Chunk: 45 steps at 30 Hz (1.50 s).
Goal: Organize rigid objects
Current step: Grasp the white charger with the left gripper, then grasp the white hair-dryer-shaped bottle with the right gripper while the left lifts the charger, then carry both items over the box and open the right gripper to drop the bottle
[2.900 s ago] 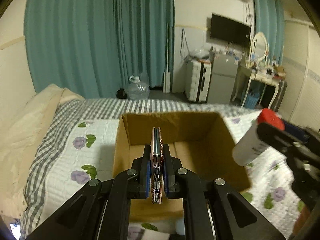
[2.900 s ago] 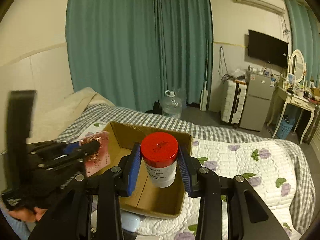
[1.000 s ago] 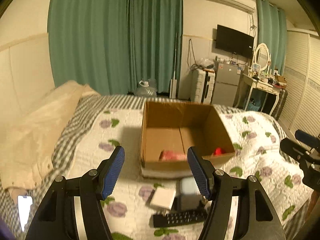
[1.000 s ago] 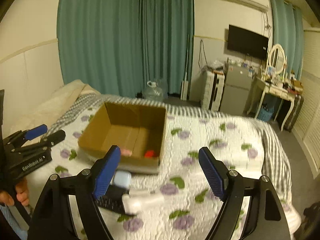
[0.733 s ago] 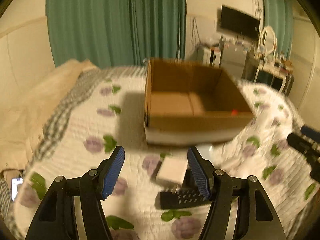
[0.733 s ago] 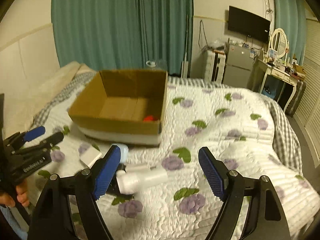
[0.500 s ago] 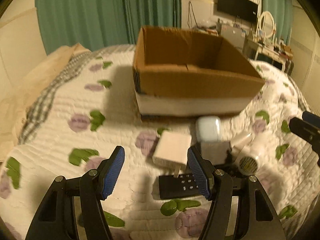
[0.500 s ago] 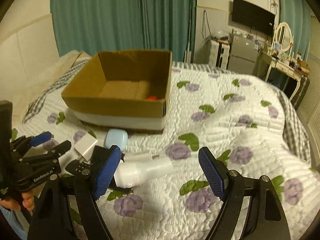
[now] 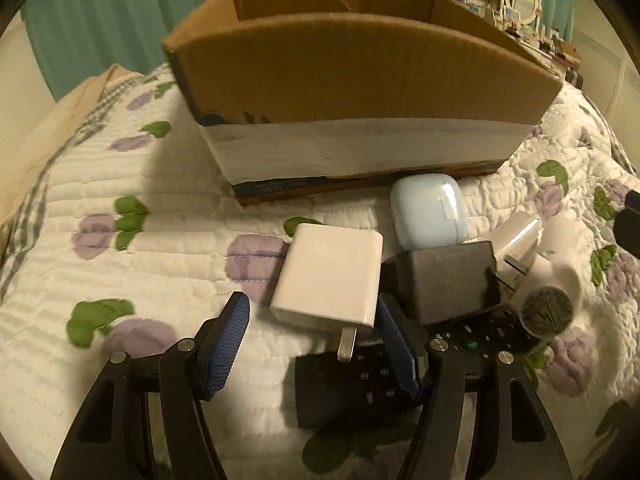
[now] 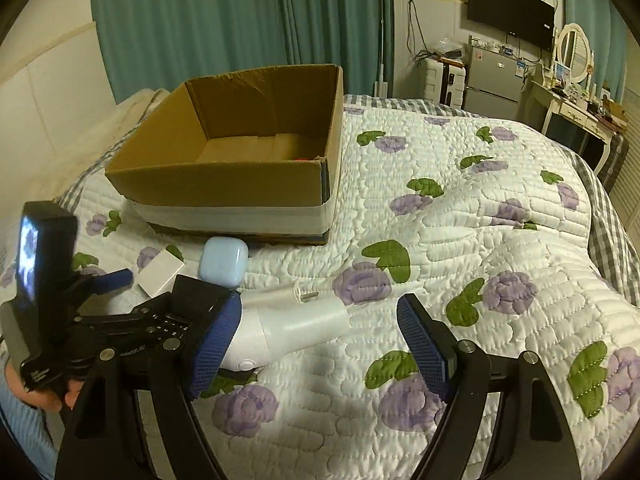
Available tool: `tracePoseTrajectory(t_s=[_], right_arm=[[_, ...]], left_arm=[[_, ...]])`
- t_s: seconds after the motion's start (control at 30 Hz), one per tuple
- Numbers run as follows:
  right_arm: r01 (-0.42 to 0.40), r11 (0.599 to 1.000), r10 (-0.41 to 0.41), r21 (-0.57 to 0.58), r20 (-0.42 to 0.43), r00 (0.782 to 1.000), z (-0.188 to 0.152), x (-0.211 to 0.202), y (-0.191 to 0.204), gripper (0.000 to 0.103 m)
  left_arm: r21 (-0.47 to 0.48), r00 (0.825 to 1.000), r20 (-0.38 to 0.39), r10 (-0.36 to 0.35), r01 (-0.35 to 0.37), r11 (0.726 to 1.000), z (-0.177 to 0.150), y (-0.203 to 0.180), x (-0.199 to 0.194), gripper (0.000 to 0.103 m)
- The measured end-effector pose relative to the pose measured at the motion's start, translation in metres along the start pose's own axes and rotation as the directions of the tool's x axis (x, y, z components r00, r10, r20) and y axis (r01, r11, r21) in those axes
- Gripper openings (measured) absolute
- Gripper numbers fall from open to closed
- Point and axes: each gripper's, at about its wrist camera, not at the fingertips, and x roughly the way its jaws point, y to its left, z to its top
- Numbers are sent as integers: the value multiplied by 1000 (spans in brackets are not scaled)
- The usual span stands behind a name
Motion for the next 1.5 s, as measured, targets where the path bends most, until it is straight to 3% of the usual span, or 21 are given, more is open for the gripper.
tracePoseTrajectory(t_s=[0.1,0.2,0.23,0.4,0.6,0.77,0.93,1.13,1.27,1.5], right_arm=[[10,1000,-10,-5,-15,1000,-2,5,2,80],[13,1000,-13,-3,-34,999,-5,8,4,80],[14,1000,-15,-3,-43,999,-7,9,6,80],[18,999,-15,33,-76,997,-10,10,11,80],[39,989,-20,140,-131,991,-12,20,12,80],[-2,952,48,305,-145,988,-15,37,3,82],[24,918,61,397,-201,978,-20,56,0,83],[67,948,-4,312,-200,980,-16,70,17,83],[64,957,-15,283,-172,985,-15,68,17,64],[73,988,-57,137,-120,991,-19,51,27,62]], left_arm=[[-27,999,3,-33,33,999,6,4,2,68],[-49,993,-4,-116,116,992,6,9,4,52],[-49,992,-1,-126,126,991,5,8,4,52],[-61,993,21,-115,116,991,-3,8,-9,52],[-123,995,90,-45,56,991,-16,21,-45,51],[-145,992,127,-17,36,989,-15,33,-59,51],[-163,989,144,-28,52,985,-2,45,-55,51],[-164,986,163,-43,70,984,1,44,-60,51],[-167,985,165,-44,72,983,0,44,-61,51],[-160,983,176,-53,82,984,0,41,-66,51]])
